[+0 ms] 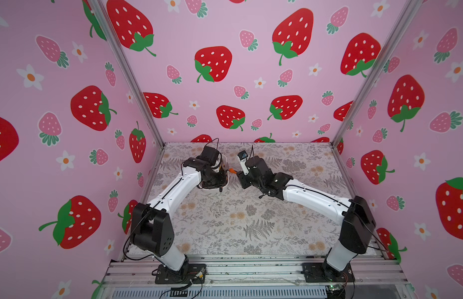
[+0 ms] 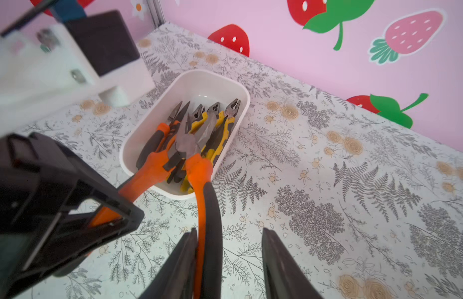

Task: Take the pliers out of the storage box
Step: Place the pliers at the center of the board.

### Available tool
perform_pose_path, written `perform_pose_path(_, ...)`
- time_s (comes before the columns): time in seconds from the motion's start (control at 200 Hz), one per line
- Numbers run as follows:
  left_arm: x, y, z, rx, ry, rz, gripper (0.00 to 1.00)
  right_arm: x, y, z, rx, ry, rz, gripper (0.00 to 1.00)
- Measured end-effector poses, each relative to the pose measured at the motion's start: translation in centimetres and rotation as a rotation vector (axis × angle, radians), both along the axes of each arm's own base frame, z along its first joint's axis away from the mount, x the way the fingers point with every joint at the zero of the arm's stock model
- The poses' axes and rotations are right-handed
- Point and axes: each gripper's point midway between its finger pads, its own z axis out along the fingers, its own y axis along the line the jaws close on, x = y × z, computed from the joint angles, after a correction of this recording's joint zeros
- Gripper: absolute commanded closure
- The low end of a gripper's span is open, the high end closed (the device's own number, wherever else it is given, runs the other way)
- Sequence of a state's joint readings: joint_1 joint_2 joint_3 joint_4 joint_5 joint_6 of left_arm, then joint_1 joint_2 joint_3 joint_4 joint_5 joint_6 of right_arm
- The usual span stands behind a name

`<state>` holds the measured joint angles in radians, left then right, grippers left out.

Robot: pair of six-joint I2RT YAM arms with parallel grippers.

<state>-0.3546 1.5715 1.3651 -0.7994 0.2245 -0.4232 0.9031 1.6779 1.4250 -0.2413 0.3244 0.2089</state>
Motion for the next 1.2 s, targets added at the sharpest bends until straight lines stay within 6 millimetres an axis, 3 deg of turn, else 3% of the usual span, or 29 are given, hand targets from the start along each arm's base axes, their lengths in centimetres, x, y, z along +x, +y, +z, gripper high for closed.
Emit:
perform_pose_path(0.1,-0.6,0.6,0.4,0.022,-0.047,0.01,1.0,0.1,-2.4,2.9,0.07,-0.014,-0.09,0.49)
perform_pose_path(0.23,-1.2,1.7,-0.7,0.096,-0.07,0.041,1.0,0.4,-5.5,5.5,0.141,-0.017,-0.183,0.45)
perform_pose_path(0.44,-2.5,1.5,-1.3,0.192,-0.148,0.033,1.0,0.6,-7.7,5.2,0.182,0.059,-0.251,0.46)
perform_pose_path(0.5,-3.0,1.2,-1.1,0.204,-0.186,0.028,1.0,0.5,-7.7,4.9,0.193,0.094,-0.251,0.43)
perform_pose_path(0.55,-3.3,1.0,-0.9,0.212,-0.227,0.024,1.0,0.7,-7.5,4.9,0.207,0.124,-0.252,0.32)
perform_pose_path(0.605,-3.7,0.8,-0.5,0.224,-0.281,0.019,1.0,1.1,-6.8,4.9,0.225,0.157,-0.248,0.28)
perform_pose_path(0.765,-5.5,-1.2,1.0,0.26,-0.484,-0.069,1.0,2.3,-4.3,4.2,0.28,0.264,-0.203,0.32)
perform_pose_path(0.955,-7.2,-3.8,2.2,0.358,-0.683,-0.22,1.0,1.8,-3.9,3.4,0.321,0.351,-0.185,0.35)
perform_pose_path(1.2,-5.8,-3.1,1.9,0.507,-0.725,-0.228,1.0,0.8,-3.0,3.4,0.395,0.439,-0.15,0.38)
